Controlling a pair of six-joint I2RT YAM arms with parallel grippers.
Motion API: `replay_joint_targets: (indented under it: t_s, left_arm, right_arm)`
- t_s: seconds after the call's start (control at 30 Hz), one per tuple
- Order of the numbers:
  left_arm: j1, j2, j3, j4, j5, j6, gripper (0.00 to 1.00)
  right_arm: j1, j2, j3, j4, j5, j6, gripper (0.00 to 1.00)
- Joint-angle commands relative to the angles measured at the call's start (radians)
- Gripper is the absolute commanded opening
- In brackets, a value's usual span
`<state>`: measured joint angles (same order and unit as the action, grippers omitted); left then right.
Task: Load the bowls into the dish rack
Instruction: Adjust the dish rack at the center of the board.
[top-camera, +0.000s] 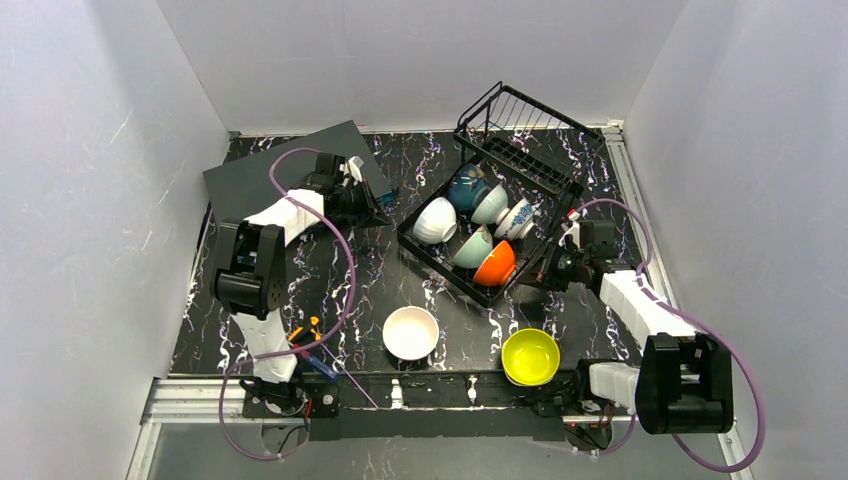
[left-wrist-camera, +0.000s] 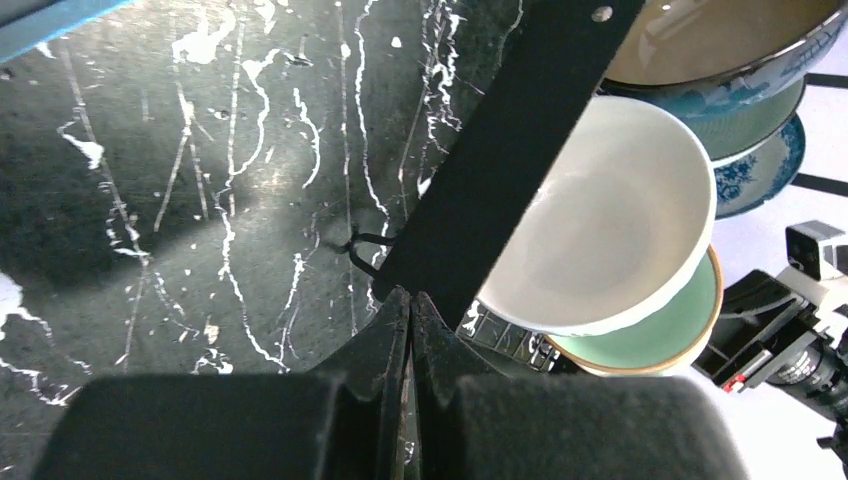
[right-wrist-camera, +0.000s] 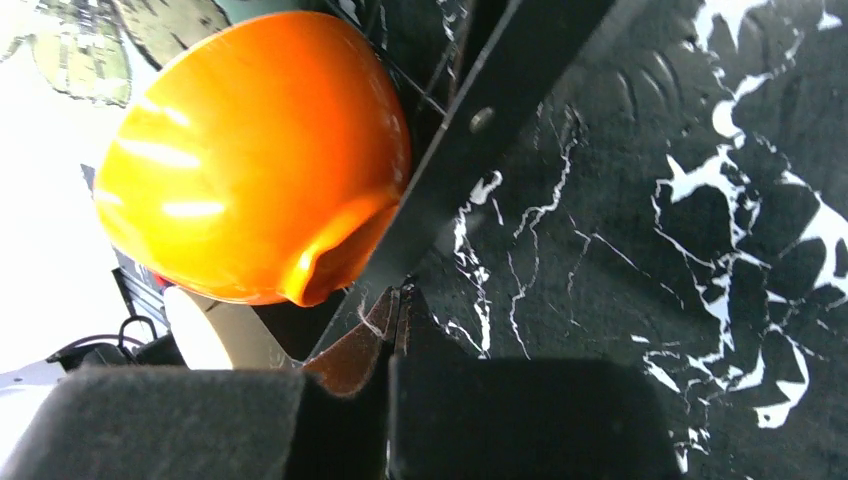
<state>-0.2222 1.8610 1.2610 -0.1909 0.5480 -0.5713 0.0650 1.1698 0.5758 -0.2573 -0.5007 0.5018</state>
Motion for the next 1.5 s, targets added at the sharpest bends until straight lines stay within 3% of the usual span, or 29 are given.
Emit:
replay_joint_targets:
  t_s: [0.0, 0.2, 0.37, 0.5, 0.6, 0.67, 0.9, 1.13, 1.23, 1.47]
  left_arm:
    - [0.006, -0.093, -0.027, -0.051, -0.053, 0.015, 0.03]
    - [0.005, -0.281, -0.227, 0.048, -0.077, -0.108, 0.43]
    - [-0.018, -0.389, -0.377, 0.163, -0.052, -0.242, 0.59]
    - [-0.065, -0.414, -0.446, 0.247, -0.032, -0.325, 0.63]
    - [-0.112, -0.408, -0.446, 0.259, -0.039, -0.348, 0.64]
    - [-0.139, -0.398, -0.444, 0.273, -0.045, -0.364, 0.64]
    - [-0.176, -0.346, -0.481, 0.391, -0.045, -0.452, 0.62]
    - [-0.204, -0.258, -0.512, 0.513, -0.052, -0.547, 0.52]
    - [-0.211, -0.224, -0.512, 0.547, -0.051, -0.571, 0.43]
    - [-0.213, -0.164, -0.495, 0.570, -0.052, -0.582, 0.24]
  right_arm:
    - [0.002, -0.032, 0.040, -0.105, 0.064, -0.026, 0.03]
    - [-0.001, -0.041, 0.130, -0.130, 0.220, -0.068, 0.18]
    - [-0.002, -0.045, 0.173, -0.086, 0.327, -0.085, 0.28]
    - [-0.002, -0.069, 0.200, -0.022, 0.405, -0.095, 0.43]
    - [-0.002, -0.115, 0.190, 0.049, 0.474, -0.110, 0.48]
    - [-0.003, -0.158, 0.149, 0.146, 0.514, -0.114, 0.60]
    - [-0.003, -0.149, 0.114, 0.363, 0.595, -0.103, 0.71]
    - [-0.002, -0.077, 0.090, 0.524, 0.583, -0.121, 0.67]
    - [-0.002, -0.055, 0.067, 0.610, 0.560, -0.125, 0.60]
    - [-0.002, -0.024, 0.058, 0.659, 0.514, -0.135, 0.19]
